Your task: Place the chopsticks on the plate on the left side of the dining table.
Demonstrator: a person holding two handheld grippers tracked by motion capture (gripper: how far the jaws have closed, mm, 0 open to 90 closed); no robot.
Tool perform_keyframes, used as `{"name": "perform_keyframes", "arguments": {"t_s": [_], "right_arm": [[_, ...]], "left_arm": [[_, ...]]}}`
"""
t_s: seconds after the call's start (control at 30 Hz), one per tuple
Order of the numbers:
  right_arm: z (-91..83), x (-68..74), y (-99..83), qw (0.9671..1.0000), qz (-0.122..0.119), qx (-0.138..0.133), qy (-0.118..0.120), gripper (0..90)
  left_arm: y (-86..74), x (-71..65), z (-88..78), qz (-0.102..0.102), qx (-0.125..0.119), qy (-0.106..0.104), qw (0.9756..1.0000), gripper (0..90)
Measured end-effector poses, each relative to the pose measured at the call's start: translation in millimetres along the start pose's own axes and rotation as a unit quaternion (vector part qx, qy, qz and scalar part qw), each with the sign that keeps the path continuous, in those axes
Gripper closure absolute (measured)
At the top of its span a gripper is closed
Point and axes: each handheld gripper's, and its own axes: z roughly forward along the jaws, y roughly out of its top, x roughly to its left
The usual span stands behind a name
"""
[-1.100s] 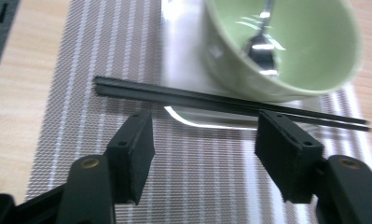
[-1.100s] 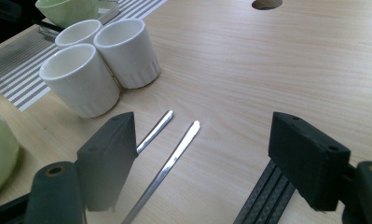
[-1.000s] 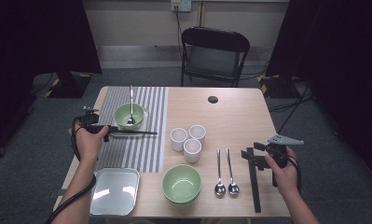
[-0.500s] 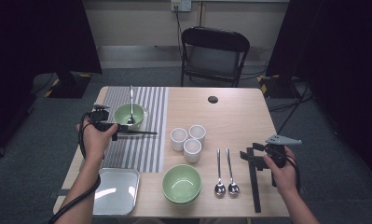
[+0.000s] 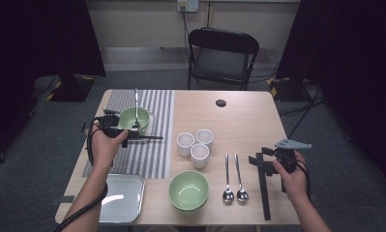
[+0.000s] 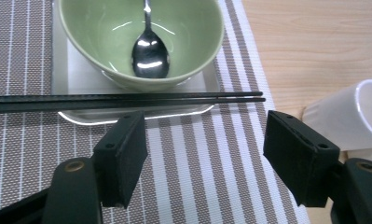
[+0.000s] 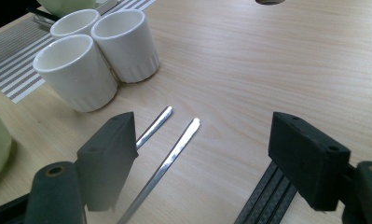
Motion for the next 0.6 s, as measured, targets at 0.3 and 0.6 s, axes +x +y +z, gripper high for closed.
{"name": "perform_keyframes", "arguments": {"t_s": [0.3, 0.6], "right_arm": [[5.5, 2.6, 4.9, 1.0000, -0.006, 0.000, 0.002, 22.8], [12.4, 6.6, 7.5, 0.9998, -0.016, 0.007, 0.007, 22.8]], "left_arm": [[-1.9, -17.4, -3.5, 0.012, -0.001, -0.023, 0.9997, 29.9], [-3.3, -25.8, 0.0, 0.019, 0.001, -0.039, 0.9991, 29.8]]}}
